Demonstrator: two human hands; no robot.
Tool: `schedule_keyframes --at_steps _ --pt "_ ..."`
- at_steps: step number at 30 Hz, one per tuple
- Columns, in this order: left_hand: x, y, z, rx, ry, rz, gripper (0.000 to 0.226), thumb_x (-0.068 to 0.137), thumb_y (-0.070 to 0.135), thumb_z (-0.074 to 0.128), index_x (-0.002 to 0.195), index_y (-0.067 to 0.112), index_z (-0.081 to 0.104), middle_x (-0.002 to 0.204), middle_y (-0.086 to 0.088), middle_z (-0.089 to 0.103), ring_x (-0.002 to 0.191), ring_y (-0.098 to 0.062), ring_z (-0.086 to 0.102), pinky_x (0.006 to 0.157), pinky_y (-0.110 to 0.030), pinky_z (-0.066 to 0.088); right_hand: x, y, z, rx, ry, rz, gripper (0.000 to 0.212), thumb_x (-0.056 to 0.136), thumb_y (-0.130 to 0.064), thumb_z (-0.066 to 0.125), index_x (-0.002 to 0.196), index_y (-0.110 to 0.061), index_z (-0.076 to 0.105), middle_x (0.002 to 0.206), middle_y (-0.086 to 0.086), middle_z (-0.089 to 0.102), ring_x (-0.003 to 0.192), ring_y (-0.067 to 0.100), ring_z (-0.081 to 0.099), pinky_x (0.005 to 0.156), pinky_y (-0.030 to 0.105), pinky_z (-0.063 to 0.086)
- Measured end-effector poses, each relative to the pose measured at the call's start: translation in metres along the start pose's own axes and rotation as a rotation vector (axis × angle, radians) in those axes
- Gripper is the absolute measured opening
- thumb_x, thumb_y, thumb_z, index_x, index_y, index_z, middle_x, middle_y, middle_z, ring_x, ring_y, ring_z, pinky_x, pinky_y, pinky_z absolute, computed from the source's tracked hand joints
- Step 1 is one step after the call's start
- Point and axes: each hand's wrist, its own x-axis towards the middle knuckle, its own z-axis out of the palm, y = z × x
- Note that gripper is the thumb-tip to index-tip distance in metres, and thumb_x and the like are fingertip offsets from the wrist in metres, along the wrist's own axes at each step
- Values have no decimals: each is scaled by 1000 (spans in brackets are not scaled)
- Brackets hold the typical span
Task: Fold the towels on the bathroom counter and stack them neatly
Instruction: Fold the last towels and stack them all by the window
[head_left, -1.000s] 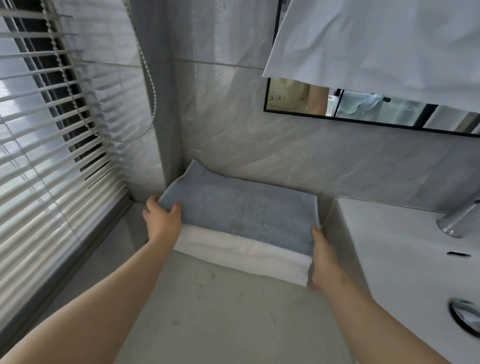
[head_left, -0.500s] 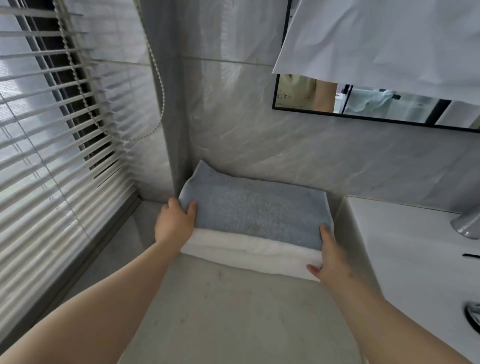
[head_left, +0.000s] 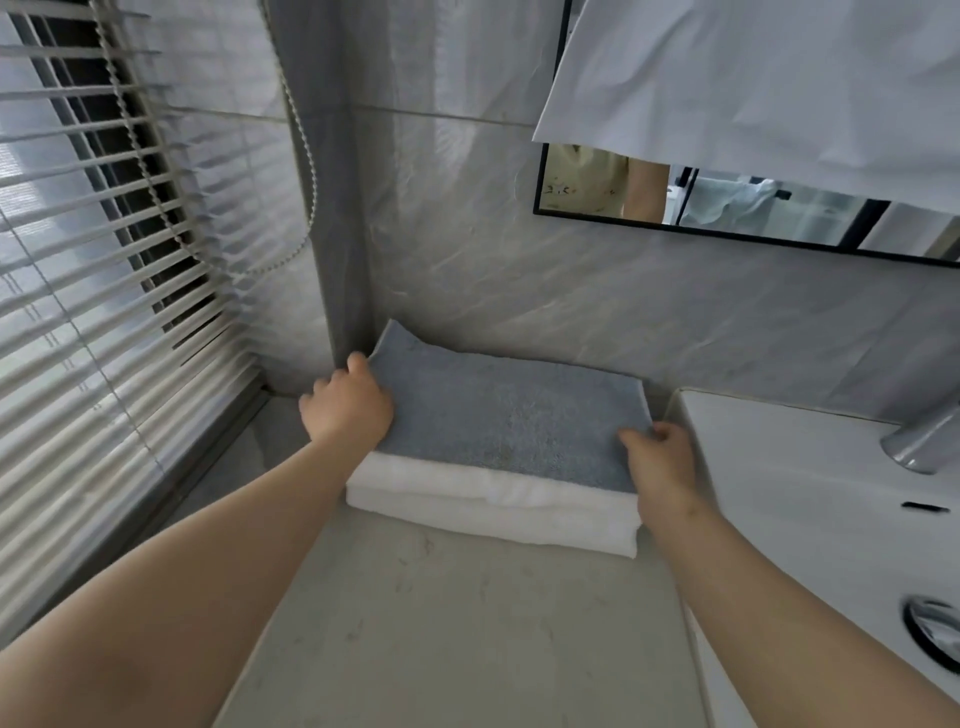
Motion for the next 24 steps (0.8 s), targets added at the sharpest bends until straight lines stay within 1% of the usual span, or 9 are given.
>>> schedule_keyframes --at_steps 3,5,8,10,12,14,19,22,24 --pt "12 -1 -2 20 -8 81 46 96 22 34 141 21 25 133 -17 48 121 -38 42 95 -45 36 4 0 -4 -144 -21 -33 43 82 -20 59 123 -8 51 112 15 62 88 28 60 69 32 49" --pt "19 1 -5 31 -4 182 54 95 17 34 146 27 19 142 -15 37 124 -38 38 96 -47 39 5 -2 -5 -334 -13 -87 45 79 -26 56 123 -16 53 116 12 61 99 32 59 84 41 51" --pt "30 13 -5 199 -48 355 51 96 16 32 146 28 26 156 -6 10 134 -34 28 104 -44 35 1 -13 1 -739 38 -299 52 87 -27 49 139 -25 40 145 7 38 131 34 34 109 44 29" --pt "35 20 1 286 -95 390 47 100 28 27 147 27 25 158 -2 3 141 -28 18 109 -42 27 -1 -22 12 -887 -25 -436 52 93 -28 44 144 -24 32 154 1 24 141 28 18 112 44 19" --pt "40 21 11 326 -153 320 51 100 39 19 149 25 20 159 -3 7 145 -25 9 112 -40 20 2 -24 23 -963 -136 -475 48 96 -34 38 143 -26 31 154 -3 25 141 25 17 111 45 17" --pt "43 20 16 356 -186 260 55 99 43 15 150 23 16 158 -7 11 145 -25 10 113 -38 18 5 -21 27 -990 -209 -451 46 98 -40 32 143 -30 32 152 -6 27 140 22 21 110 44 18" --pt "47 22 14 371 -233 245 57 98 44 16 150 22 16 156 -11 17 144 -26 12 113 -38 18 10 -17 26 -958 -204 -460 44 98 -43 31 140 -32 36 150 -7 31 138 20 26 110 45 20" --pt "37 24 8 364 -141 315 52 99 39 22 147 19 27 154 -11 24 144 -27 9 115 -40 16 4 -19 22 -939 -185 -450 45 97 -44 34 140 -31 38 148 -5 35 137 22 28 110 45 20" --pt "22 27 1 328 -67 386 48 98 35 29 141 16 38 148 -11 32 141 -27 17 114 -39 21 -5 -22 16 -932 -179 -451 46 96 -44 38 141 -30 38 148 -3 36 137 23 29 110 45 21"
